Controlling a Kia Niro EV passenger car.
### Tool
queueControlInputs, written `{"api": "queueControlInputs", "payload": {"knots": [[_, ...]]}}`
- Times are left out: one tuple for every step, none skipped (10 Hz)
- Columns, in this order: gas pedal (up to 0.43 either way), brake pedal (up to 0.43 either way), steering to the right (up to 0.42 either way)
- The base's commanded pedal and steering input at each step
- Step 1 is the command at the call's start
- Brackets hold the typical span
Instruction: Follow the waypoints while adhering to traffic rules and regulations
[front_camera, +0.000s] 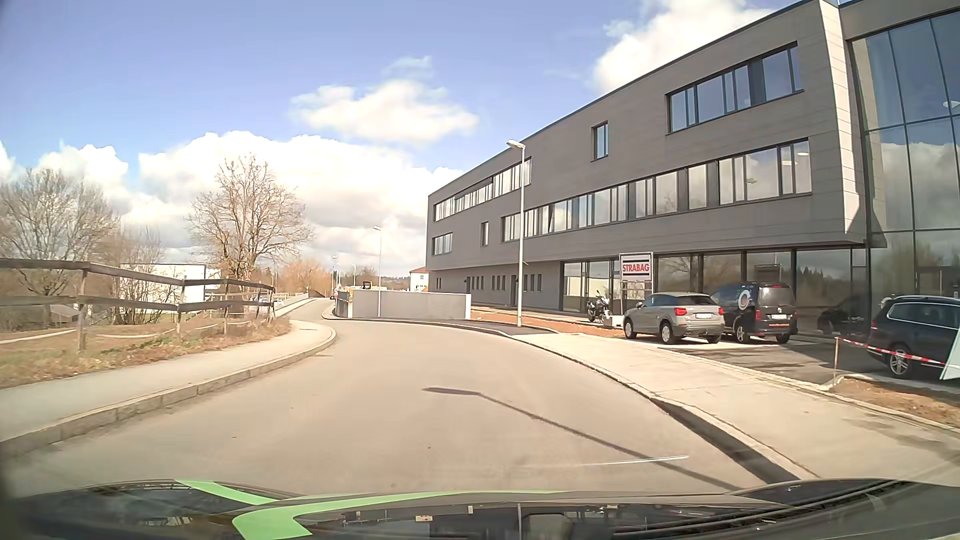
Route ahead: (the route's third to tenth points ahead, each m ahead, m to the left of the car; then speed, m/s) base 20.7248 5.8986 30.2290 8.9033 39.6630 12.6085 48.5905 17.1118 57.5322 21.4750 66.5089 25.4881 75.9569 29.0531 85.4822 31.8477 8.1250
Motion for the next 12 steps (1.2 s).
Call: {"api": "queueControlInputs", "payload": {"knots": [[0.197, 0.000, 0.002], [0.197, 0.000, -0.002], [0.189, 0.000, -0.002], [0.177, 0.000, -0.003], [0.177, 0.000, -0.004], [0.177, 0.000, -0.011], [0.177, 0.000, -0.020], [0.177, 0.000, -0.025], [0.177, 0.000, -0.029], [0.177, 0.000, -0.034], [0.177, 0.000, -0.041], [0.177, 0.000, -0.048]]}}
